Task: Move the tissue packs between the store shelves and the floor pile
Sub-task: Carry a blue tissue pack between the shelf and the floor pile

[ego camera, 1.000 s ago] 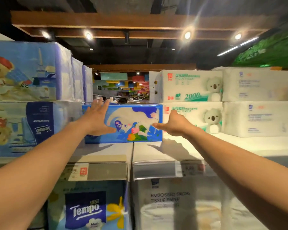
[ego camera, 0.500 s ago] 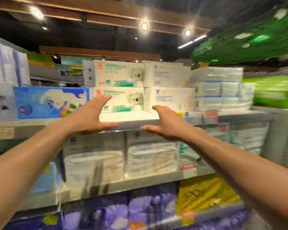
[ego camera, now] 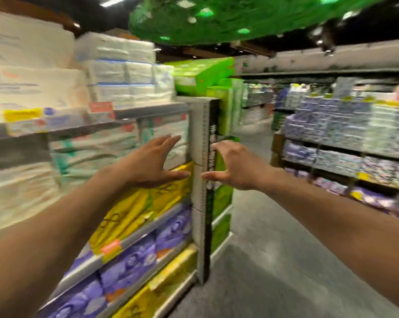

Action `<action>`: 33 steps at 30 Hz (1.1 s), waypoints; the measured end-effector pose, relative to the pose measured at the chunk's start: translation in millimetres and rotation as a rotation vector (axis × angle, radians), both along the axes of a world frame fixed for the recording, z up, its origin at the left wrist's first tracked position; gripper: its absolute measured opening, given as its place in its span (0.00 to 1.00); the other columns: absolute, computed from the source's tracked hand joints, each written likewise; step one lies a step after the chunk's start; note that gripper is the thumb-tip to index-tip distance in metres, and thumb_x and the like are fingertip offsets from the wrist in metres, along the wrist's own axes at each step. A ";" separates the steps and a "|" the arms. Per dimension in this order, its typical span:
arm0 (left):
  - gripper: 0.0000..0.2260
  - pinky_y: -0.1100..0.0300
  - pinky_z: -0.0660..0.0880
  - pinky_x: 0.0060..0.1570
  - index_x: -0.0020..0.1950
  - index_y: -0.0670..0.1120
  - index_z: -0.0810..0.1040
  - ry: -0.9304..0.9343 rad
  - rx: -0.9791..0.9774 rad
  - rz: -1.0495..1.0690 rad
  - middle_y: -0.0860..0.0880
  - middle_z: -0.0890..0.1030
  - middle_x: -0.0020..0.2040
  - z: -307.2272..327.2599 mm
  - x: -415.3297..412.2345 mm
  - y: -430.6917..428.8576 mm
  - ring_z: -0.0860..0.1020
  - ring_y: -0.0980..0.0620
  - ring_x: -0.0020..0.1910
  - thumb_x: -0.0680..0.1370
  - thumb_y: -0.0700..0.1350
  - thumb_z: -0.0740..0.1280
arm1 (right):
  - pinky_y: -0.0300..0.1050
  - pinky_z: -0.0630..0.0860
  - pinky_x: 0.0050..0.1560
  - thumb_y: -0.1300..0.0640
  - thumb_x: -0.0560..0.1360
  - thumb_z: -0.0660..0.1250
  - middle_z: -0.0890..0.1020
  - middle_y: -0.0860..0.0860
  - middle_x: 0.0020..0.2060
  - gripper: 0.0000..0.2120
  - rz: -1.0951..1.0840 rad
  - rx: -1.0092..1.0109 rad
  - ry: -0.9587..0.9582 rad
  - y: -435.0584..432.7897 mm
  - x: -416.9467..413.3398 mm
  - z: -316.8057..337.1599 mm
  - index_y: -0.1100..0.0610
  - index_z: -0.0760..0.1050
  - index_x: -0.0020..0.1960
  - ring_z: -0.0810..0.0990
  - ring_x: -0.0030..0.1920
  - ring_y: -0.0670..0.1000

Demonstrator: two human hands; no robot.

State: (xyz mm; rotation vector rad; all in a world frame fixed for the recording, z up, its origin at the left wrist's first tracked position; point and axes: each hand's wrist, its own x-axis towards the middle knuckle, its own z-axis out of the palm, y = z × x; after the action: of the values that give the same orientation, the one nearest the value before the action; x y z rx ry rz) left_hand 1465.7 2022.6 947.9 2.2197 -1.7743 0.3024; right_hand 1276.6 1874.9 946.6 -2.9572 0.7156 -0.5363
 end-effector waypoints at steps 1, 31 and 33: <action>0.58 0.57 0.53 0.76 0.82 0.50 0.53 -0.009 -0.001 -0.044 0.46 0.57 0.81 -8.6 -13.0 -28.7 0.58 0.48 0.79 0.60 0.84 0.52 | 0.54 0.65 0.74 0.32 0.73 0.68 0.68 0.57 0.75 0.44 -0.050 0.016 0.019 -19.6 -19.2 -8.5 0.57 0.61 0.78 0.66 0.75 0.58; 0.53 0.53 0.60 0.76 0.81 0.51 0.57 -0.105 0.241 -1.067 0.47 0.63 0.79 -141.6 -499.3 -797.0 0.62 0.48 0.77 0.64 0.82 0.44 | 0.58 0.66 0.74 0.25 0.71 0.62 0.64 0.51 0.78 0.47 -1.168 0.280 0.059 -550.6 -556.0 -145.5 0.52 0.58 0.80 0.63 0.77 0.56; 0.51 0.52 0.59 0.77 0.81 0.53 0.55 -0.079 0.277 -1.060 0.48 0.61 0.80 -139.9 -532.1 -840.1 0.61 0.48 0.78 0.65 0.81 0.47 | 0.57 0.63 0.76 0.26 0.72 0.63 0.61 0.51 0.79 0.47 -1.177 0.317 0.054 -587.4 -591.1 -141.4 0.52 0.56 0.81 0.60 0.78 0.55</action>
State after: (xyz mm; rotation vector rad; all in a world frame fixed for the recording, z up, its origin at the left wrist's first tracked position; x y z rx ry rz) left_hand 933.6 1182.5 807.9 1.0993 -2.8357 -0.1036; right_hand 685.6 1287.5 805.3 -1.9855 2.2527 -0.2962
